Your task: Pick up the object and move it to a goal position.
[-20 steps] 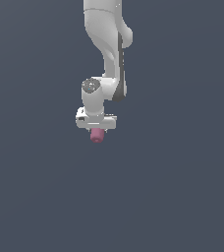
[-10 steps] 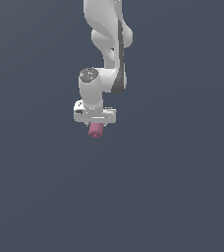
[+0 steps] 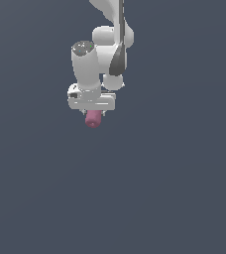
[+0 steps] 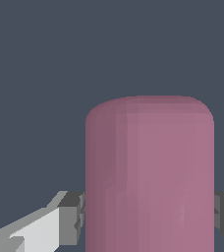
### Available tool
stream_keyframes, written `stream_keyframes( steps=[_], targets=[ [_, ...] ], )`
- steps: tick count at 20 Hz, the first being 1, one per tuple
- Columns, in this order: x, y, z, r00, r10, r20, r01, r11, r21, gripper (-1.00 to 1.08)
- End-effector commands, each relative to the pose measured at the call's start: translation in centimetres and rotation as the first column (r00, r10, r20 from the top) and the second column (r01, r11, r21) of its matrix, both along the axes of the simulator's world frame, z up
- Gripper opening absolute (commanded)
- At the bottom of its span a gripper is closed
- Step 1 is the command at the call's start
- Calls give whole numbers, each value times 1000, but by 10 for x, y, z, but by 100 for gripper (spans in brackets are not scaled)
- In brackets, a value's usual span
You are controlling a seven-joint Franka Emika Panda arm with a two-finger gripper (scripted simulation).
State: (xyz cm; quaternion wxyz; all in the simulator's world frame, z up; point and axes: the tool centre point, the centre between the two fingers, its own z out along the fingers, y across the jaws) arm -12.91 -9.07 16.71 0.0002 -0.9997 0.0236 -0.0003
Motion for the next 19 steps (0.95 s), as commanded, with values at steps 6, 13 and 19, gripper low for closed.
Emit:
stream_keyframes(
  steps=[6, 13, 19],
  targets=[
    [-7, -6, 60, 1000, 0, -1, 0, 1000, -1, -100],
    [-9, -9, 93, 1000, 1, -1, -1, 1000, -1, -100],
    [-9, -10, 102, 1000, 1, -1, -1, 1000, -1, -100]
  ],
)
